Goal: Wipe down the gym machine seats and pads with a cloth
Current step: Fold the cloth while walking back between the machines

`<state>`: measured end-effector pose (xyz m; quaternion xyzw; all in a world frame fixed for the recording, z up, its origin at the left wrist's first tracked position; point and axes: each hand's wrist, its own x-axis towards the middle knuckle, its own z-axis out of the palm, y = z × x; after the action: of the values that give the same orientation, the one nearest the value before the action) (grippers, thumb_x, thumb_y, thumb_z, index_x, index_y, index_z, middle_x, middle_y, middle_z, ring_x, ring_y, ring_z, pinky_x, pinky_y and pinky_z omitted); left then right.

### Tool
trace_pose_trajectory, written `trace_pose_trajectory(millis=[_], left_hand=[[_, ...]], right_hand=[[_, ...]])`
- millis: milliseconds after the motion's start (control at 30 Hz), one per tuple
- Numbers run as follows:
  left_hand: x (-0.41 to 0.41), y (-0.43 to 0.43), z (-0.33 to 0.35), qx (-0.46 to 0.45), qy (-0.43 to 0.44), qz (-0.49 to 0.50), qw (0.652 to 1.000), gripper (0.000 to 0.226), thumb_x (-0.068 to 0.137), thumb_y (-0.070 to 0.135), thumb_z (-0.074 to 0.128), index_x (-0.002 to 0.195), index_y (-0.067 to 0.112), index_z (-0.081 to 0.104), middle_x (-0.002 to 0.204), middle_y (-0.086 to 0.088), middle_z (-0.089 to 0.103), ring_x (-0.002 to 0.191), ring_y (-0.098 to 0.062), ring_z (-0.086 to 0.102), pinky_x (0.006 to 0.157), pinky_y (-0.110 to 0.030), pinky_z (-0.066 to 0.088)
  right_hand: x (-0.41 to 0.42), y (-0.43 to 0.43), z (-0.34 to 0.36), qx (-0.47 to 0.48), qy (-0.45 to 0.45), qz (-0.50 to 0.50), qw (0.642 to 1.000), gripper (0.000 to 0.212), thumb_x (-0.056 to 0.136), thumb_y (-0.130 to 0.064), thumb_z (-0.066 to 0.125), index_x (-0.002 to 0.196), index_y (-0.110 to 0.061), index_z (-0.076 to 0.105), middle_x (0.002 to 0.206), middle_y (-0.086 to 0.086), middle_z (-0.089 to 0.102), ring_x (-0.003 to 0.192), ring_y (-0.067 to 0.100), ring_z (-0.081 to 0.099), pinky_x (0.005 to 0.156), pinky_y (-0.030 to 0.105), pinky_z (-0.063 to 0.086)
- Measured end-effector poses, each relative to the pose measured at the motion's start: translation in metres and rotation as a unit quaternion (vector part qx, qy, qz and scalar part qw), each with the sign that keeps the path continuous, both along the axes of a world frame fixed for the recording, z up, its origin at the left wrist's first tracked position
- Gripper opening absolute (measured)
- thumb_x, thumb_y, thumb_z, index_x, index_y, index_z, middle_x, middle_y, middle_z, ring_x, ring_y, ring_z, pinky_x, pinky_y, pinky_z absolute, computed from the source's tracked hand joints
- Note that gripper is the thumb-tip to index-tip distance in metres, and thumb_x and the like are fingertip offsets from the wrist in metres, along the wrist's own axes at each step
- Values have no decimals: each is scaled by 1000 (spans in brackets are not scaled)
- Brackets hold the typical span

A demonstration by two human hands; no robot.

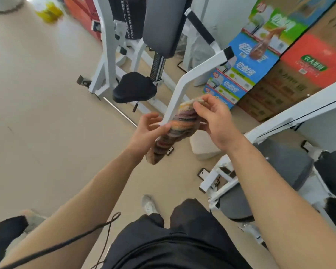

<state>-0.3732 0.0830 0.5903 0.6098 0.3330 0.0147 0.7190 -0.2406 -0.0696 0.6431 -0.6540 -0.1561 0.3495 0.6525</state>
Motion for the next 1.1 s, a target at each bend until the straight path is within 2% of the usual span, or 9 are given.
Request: trace_pose_trajectory(millis=[133,333,467,533,700,833,933,1000,1100], left_hand=[[36,-1,-3,-94,-41,-113,988,48,89,35,65,127,5,64,122,-20,70,111,-37,67,98,-45,55],[98,2,7,-22,-33,-78,996,17,98,20,62,114,16,65,108,-4,76,101,-22,73,84,-35,59],[145,2,28,9,-32,-72,997,11,99,19,62,109,22,62,104,-8,78,94,-27,76,80,-39,62],[170,8,37,-38,-23,-58,997,16,100,16,58,116,15,62,108,-15,75,97,-30,74,82,-42,62],[221,26,34,-174,39,-50,983,29,102,16,55,130,10,58,121,-18,70,107,-31,71,82,-41,61],[246,37,13,-134,120,-103,978,41,95,6,64,134,11,54,124,-21,67,104,-30,71,77,-37,63],[262,43,-17,-40,171,-168,970,87,74,5,81,149,17,38,121,-19,68,103,-32,72,89,-44,60],[274,41,-30,72,170,-256,949,106,62,17,80,153,32,28,112,-10,72,102,-26,71,95,-44,56],[288,33,-37,221,118,-424,870,88,69,12,76,147,29,40,118,-6,70,106,-21,68,94,-32,55]], right_hand=[[32,7,3,-28,-15,-87,996,21,105,-23,47,106,-6,59,94,4,68,89,15,68,84,44,57],[86,0,-21,-164,-139,-128,968,22,107,-33,39,102,-15,51,95,-7,60,93,8,61,80,23,54],[113,2,-44,-13,108,-115,987,46,104,-48,39,126,-13,58,125,9,69,117,24,66,99,44,54],[124,-1,-56,69,210,-84,972,69,93,-59,50,143,-11,49,140,15,60,125,28,60,101,43,47],[139,-6,-67,149,278,-66,947,34,95,-21,55,128,-17,61,119,9,72,107,25,69,89,38,56],[159,-13,-74,6,182,-150,972,28,94,1,60,114,-19,64,96,6,75,82,10,73,66,20,56],[167,-21,-92,-114,130,-177,969,60,89,4,68,133,-31,46,87,6,69,62,0,66,57,17,51],[169,-21,-103,-200,65,-162,964,70,84,1,74,141,-30,48,99,9,73,75,11,70,73,31,60],[169,-17,-101,-339,-23,-125,932,62,80,-7,76,137,-21,60,122,5,71,106,19,68,99,43,53]])
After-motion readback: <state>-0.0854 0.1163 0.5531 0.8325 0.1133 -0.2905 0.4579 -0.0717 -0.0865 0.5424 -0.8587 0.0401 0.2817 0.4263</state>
